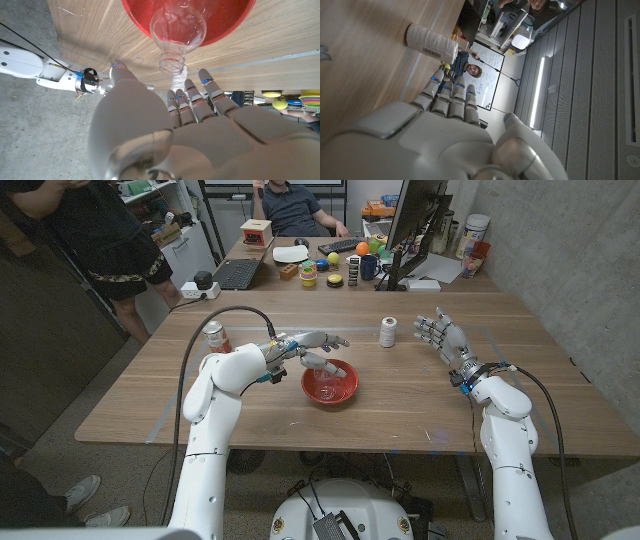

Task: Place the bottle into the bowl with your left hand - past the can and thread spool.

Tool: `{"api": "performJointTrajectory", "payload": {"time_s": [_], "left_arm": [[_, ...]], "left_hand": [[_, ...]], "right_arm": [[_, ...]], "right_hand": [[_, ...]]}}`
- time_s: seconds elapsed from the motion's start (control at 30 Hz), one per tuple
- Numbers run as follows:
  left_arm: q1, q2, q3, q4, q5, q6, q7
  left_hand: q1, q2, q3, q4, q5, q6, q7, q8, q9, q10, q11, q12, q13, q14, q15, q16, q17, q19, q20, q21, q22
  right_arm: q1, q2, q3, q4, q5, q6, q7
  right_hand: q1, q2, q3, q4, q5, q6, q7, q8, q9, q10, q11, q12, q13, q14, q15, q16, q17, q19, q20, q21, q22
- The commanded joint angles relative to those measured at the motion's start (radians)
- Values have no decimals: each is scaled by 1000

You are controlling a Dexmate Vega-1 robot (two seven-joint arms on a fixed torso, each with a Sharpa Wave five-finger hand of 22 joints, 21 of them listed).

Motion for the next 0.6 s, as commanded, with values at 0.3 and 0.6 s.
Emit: {"api": "performJointTrajectory", "payload": {"time_s": [0.3,0.6], "left_arm": [[-2,-29,-11,-37,-16,-10,29],[-11,-39,-13,-42,-36,-10,25]], "left_hand": [[-24,-5,-19,9,10,0,-3,8,4,2,-9,11,4,-4,-44,11,1,-10,1,-8,1],[-44,-14,-32,18,12,-4,-1,9,3,-10,-2,8,4,-26,-33,4,-1,-39,18,-21,1]], "right_arm": [[3,-5,4,13,7,5,5],[4,-4,8,18,10,9,4]], "right_hand": [[3,-6,-8,3,6,2,4,7,3,5,4,7,2,5,5,5,2,7,-3,-5,2],[2,-7,-11,4,7,4,4,7,3,7,6,8,2,6,4,5,2,6,-3,-7,2]]}}
